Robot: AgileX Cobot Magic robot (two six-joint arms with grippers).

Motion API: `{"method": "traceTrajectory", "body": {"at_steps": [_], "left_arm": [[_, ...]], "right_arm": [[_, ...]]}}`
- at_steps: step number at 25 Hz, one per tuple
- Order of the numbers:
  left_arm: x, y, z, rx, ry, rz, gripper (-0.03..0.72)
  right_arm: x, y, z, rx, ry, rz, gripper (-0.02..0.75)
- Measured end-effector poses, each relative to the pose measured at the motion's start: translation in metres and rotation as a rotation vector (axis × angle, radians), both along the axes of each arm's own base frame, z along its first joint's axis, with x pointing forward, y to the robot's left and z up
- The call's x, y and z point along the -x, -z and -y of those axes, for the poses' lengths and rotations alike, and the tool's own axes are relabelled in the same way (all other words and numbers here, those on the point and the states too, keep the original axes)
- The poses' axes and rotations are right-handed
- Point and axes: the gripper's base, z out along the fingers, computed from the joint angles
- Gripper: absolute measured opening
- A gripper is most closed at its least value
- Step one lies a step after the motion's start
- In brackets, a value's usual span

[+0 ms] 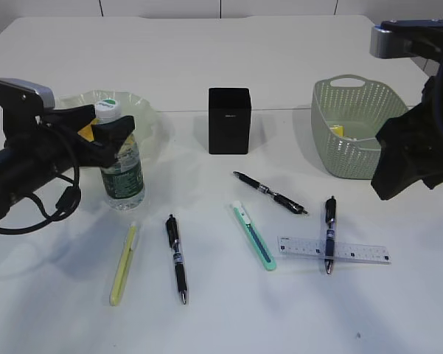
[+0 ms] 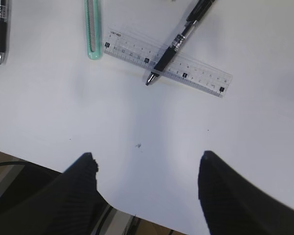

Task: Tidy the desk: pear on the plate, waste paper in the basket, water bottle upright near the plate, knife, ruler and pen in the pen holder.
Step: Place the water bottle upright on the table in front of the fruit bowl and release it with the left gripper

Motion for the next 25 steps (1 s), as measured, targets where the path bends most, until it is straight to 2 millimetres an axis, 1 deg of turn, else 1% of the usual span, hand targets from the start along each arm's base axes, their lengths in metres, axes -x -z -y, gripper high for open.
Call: {"method": "traceTrajectory", "body": {"at_steps": [9, 13, 21, 25], "left_arm": [[0.005, -0.044, -0.001, 0.026, 0.0, 0.123, 0.582], [0.007, -0.062, -0.008, 0.033, -0.015, 0.174, 0.581], [0.008, -0.092, -0.045, 0.037, -0.124, 0.265, 0.581], [0.007, -0.097, -0.068, 0.011, -0.198, 0.243, 0.581]], "right_arm": [[0.0, 0.0, 0.0, 0.0, 0.0, 0.0, 0.483], [0.0, 0.0, 0.0, 0.0, 0.0, 0.0, 0.483], [0.0, 0.0, 0.0, 0.0, 0.0, 0.0, 0.483], [0.0, 0.0, 0.0, 0.002, 0.0, 0.001, 0.483]]}}
